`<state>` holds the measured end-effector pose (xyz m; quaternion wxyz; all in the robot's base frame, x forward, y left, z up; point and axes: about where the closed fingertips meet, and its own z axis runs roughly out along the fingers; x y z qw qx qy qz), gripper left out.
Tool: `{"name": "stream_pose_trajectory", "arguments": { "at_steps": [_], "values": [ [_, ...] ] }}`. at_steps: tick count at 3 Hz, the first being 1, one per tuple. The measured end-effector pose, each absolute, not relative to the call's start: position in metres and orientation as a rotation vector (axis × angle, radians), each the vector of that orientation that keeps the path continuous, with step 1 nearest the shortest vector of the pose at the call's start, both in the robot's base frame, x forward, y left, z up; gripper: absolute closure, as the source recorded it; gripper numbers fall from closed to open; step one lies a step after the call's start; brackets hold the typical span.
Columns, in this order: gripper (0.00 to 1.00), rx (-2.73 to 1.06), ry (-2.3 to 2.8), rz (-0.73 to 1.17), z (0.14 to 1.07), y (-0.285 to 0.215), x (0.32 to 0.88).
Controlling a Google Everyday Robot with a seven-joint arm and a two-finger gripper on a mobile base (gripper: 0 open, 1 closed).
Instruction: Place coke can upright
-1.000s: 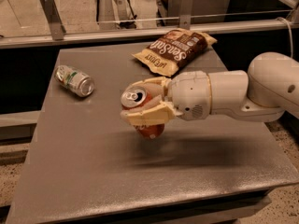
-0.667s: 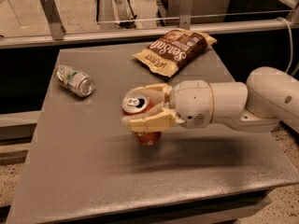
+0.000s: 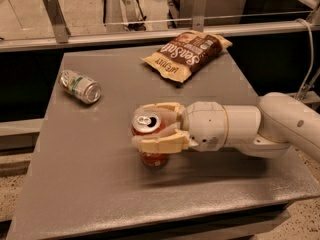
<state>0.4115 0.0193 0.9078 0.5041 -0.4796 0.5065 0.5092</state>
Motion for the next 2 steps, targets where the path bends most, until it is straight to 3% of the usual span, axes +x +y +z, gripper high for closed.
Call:
{"name": "stream_pose_trajectory", "arguments": {
  "at_steps": [1,2],
  "values": [
    [0.13,-1.155,1.206,1.239,0.9027,0.0180,0.4072],
    [0.00,-1.161,1.209,1.234,0.8993,0.0131,0.4061]
  ]
}}
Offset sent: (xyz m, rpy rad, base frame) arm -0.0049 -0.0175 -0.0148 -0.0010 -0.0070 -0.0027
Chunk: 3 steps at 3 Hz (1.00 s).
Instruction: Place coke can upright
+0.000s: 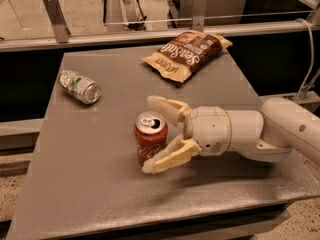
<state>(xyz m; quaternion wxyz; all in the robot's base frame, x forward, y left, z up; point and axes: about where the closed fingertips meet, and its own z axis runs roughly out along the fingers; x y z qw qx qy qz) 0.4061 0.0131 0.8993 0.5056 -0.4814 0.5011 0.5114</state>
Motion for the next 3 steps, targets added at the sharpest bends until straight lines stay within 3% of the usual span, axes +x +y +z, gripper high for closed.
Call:
{"name": "stream_pose_trajectory", "arguments": {
  "at_steps": [1,2,3],
  "values": [
    [0.00,-1.180,1.251,1.176,0.900,-0.016,0.413],
    [0.00,-1.195,1.349,1.037,0.912,-0.083,0.424],
    [0.00,-1.186,1.355,1.004,0.917,-0.096,0.431]
  ]
}}
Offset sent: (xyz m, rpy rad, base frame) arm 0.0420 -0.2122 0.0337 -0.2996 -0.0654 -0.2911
